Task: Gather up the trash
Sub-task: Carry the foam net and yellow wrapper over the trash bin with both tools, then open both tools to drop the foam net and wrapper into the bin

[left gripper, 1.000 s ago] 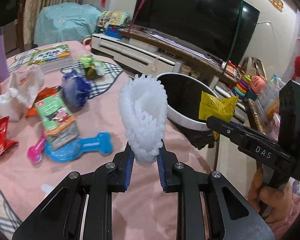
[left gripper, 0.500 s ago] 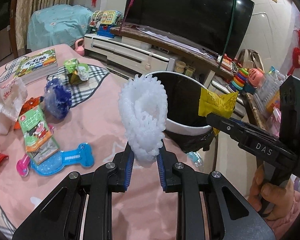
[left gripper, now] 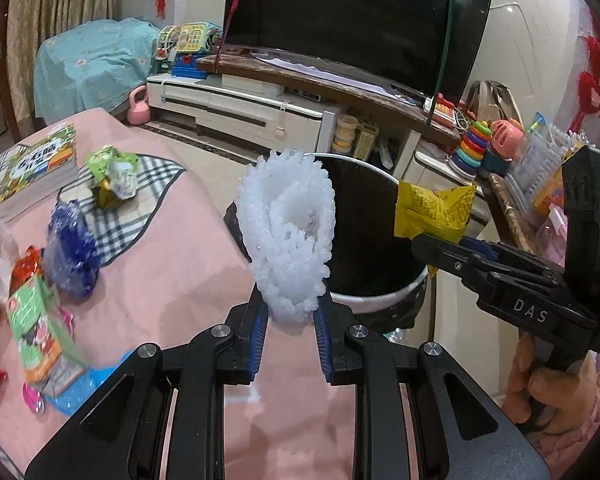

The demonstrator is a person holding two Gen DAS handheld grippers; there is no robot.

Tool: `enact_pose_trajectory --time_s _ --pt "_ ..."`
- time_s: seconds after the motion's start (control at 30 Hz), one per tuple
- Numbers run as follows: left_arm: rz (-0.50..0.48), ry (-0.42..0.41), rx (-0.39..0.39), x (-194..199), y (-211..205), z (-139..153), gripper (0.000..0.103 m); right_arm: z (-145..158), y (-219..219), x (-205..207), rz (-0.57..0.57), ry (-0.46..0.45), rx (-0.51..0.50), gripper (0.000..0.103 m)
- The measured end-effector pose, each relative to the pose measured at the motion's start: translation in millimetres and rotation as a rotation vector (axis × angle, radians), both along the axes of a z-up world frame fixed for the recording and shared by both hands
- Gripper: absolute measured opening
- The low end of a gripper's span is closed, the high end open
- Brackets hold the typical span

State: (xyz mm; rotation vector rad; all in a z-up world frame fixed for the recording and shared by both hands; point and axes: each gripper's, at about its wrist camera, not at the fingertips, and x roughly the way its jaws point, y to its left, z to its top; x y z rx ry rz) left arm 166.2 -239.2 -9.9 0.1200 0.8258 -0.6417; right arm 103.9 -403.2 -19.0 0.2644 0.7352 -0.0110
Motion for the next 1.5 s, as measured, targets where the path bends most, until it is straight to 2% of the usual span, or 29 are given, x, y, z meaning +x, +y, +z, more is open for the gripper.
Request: enact_pose_trajectory --time_s 0.23,0.57,1.1,1.2,1.27,1.37,1.5 --pt "-0.016 0.031 0.006 16.7 -15.9 -2.1 0.02 0.7 -12.9 11.1 -0.001 0.014 -0.013 0.044" --pt "-0.034 0.011 0.046 29.3 -39.0 1.3 0.021 -2.4 -22.7 30.5 0.01 0.049 -0.02 0.044" --pt "-0.051 0.034 0.087 42.2 -60.3 -8.5 0.023 -7.1 -32.3 49.4 0.021 0.092 -0.045 0.045" --pt "-0.056 0.03 0.101 43.5 -63.1 -9.1 0.037 -8.5 -34.1 49.9 0.019 0.102 -0.048 0.046" --pt "-0.056 0.022 0.104 43.6 -62.4 -9.1 0.05 -8.5 -35.8 48.4 0.016 0.106 -0.041 0.052" --pt "-0.051 0.018 0.098 43.6 -59.3 -8.4 0.053 -6.2 -38.2 46.6 0.017 0.101 -0.034 0.059" --pt "-0.038 0.019 0.082 41.7 -50.0 -6.9 0.054 -1.0 -36.4 41.9 0.019 0.094 -0.04 0.059"
